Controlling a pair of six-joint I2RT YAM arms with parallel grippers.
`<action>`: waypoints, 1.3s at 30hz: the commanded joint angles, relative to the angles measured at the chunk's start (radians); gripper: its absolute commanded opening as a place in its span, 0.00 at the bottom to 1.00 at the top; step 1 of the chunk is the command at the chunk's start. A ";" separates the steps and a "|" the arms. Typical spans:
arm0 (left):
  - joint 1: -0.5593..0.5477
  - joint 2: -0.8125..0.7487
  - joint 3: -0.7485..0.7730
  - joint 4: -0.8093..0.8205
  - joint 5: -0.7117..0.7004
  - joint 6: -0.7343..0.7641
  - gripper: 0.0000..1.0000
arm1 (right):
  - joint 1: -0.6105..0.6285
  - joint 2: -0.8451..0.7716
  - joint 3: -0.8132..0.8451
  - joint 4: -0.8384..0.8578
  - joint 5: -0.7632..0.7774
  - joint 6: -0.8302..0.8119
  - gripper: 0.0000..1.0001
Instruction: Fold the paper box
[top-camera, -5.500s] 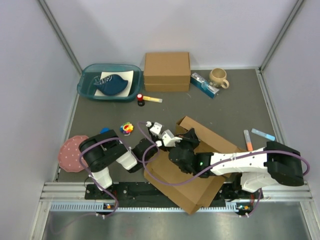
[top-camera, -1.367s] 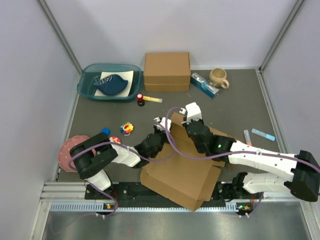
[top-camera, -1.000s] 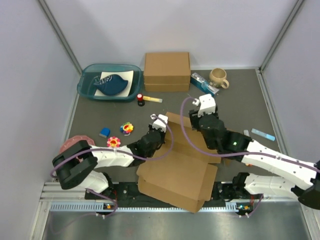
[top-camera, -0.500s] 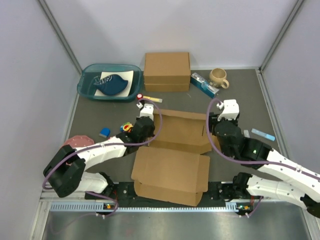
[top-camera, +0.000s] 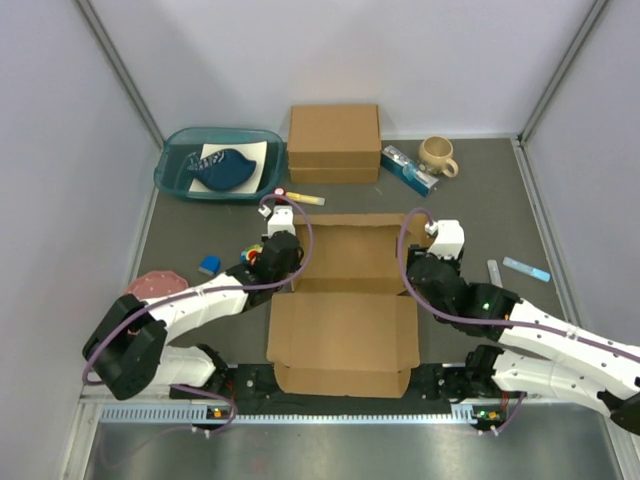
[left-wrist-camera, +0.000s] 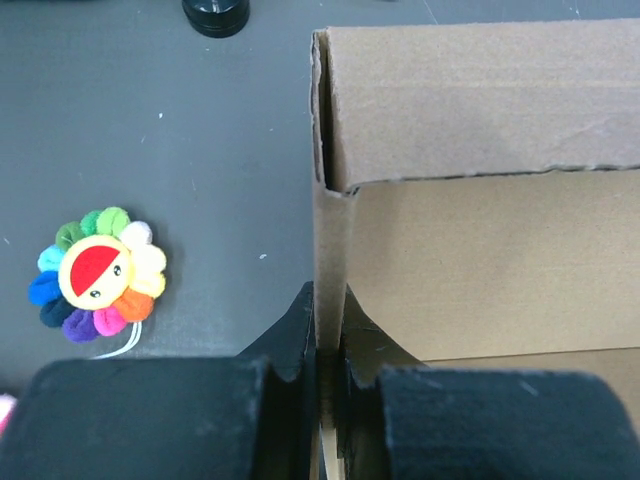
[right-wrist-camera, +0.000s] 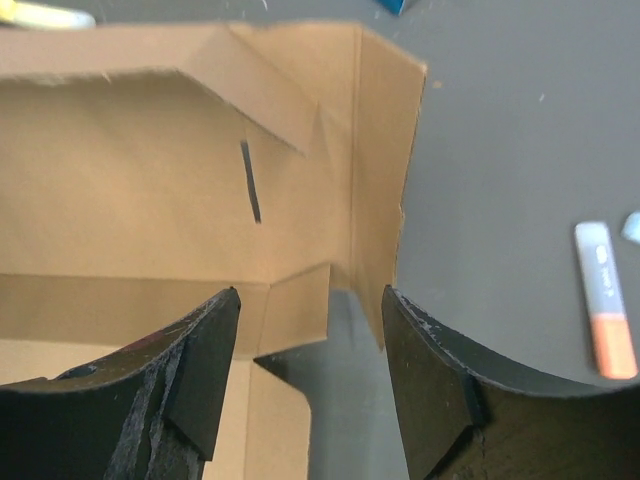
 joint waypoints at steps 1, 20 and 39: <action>0.006 -0.049 -0.018 0.073 -0.032 -0.048 0.00 | -0.044 0.031 -0.042 -0.009 -0.101 0.148 0.60; 0.004 -0.092 -0.044 0.076 0.017 -0.031 0.00 | -0.179 0.230 -0.137 0.177 -0.351 0.178 0.49; 0.003 -0.049 -0.021 0.074 0.081 -0.051 0.00 | -0.122 0.406 -0.056 0.336 -0.449 0.004 0.13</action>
